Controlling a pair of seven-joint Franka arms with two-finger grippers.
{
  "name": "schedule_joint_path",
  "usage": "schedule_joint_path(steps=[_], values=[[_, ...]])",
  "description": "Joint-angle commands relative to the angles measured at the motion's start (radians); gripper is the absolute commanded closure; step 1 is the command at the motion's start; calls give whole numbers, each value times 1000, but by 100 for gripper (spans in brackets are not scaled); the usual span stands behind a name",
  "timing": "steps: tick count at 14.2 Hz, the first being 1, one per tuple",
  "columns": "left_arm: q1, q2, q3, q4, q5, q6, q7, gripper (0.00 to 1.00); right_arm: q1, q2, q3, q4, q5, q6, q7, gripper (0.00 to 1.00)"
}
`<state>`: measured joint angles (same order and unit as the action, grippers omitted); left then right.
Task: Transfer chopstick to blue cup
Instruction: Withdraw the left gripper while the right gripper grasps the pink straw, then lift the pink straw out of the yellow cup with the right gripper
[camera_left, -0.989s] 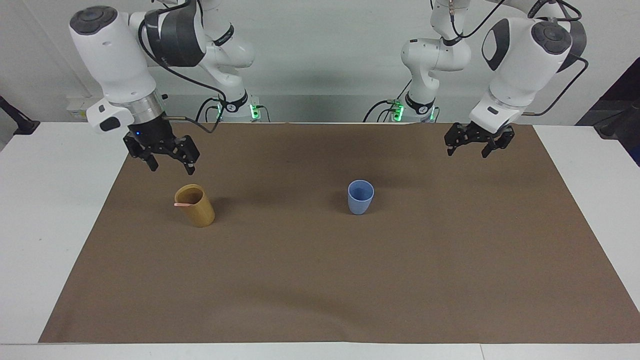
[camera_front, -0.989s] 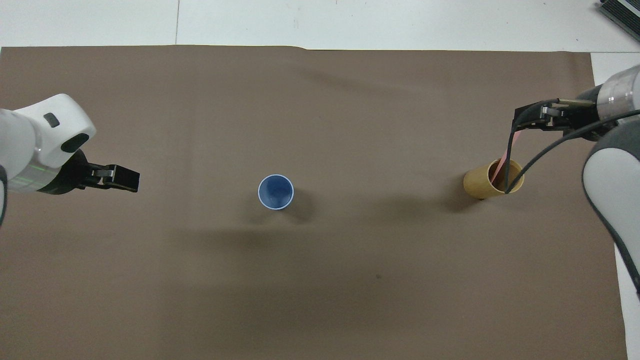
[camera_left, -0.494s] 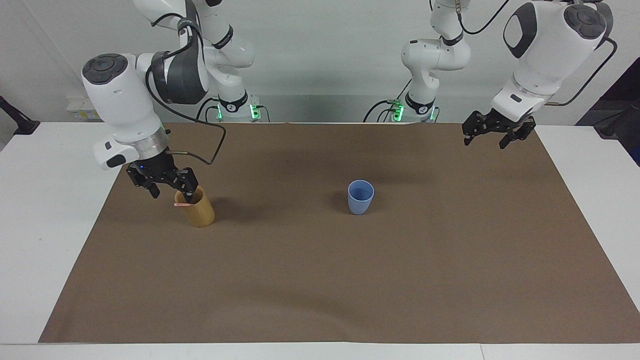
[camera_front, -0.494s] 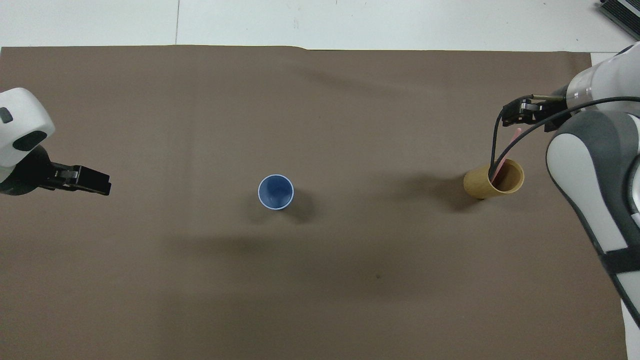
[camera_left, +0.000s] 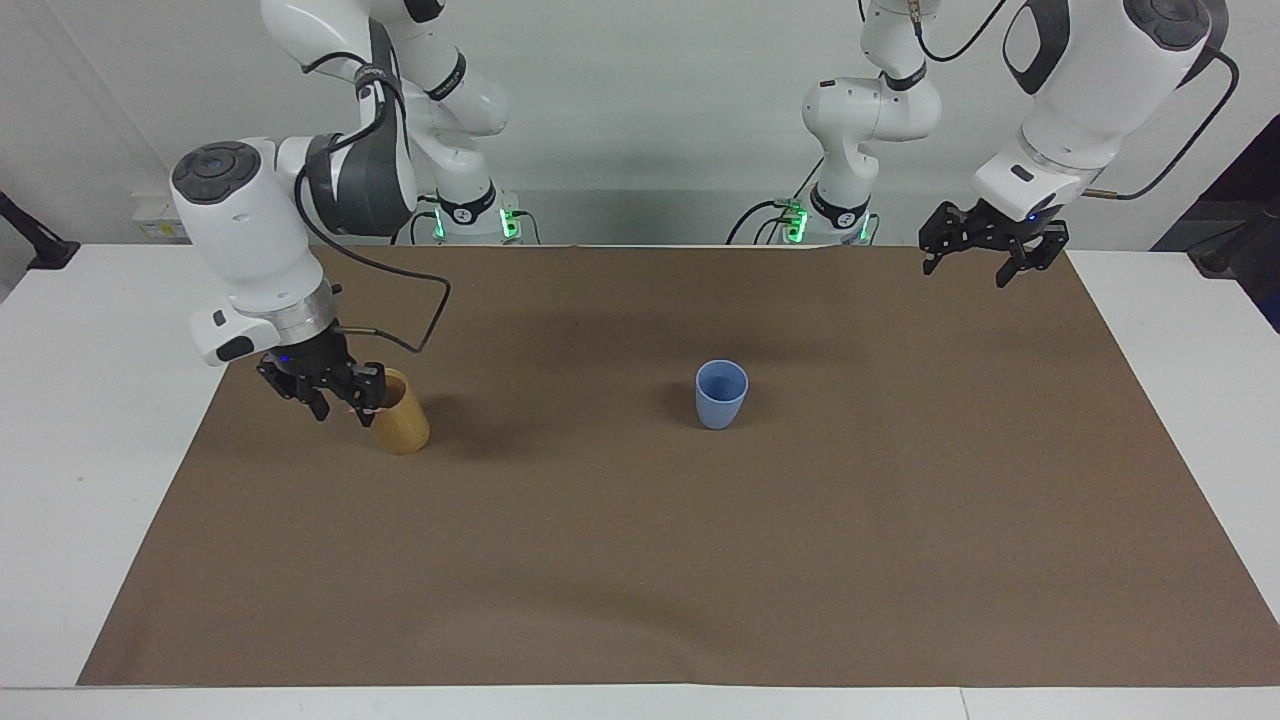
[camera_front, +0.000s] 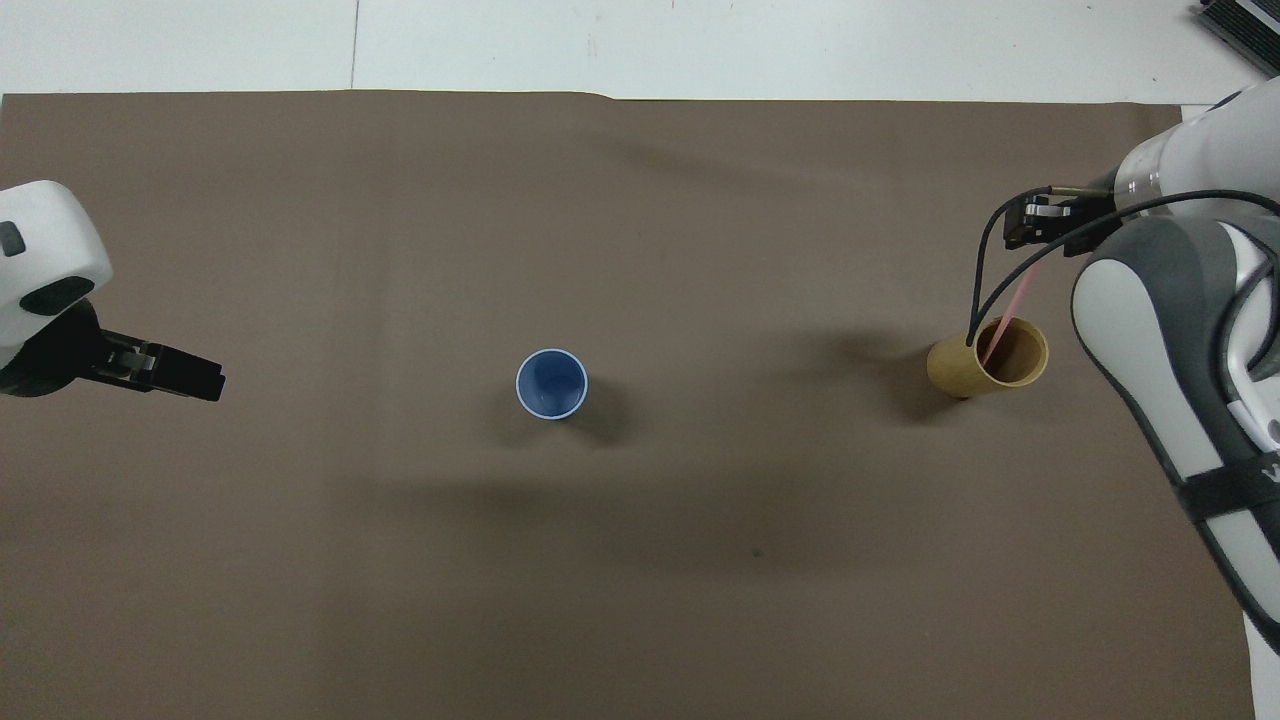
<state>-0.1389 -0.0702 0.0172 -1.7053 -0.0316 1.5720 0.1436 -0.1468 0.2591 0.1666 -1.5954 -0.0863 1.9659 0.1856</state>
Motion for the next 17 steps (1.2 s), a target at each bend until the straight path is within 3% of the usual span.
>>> schedule_joint_path(steps=[1, 12, 13, 14, 17], values=[[-5, -10, 3, 10, -8, -23, 17, 0, -4, 5, 5, -9, -7, 21, -37, 40], [16, -8, 17, 10, -7, -12, 13, 0, -2, 8, 5, -14, -6, 4, -37, 47], [16, -8, 14, 10, -7, -12, 13, 0, -2, 8, 5, -14, -6, 2, -43, 52], [16, -8, 17, 10, -7, -12, 13, 0, -4, 6, 5, -14, -3, -4, -46, 74], [18, -8, 17, 10, -7, -12, 13, 0, -4, 3, 5, -14, -3, -22, -49, 77]])
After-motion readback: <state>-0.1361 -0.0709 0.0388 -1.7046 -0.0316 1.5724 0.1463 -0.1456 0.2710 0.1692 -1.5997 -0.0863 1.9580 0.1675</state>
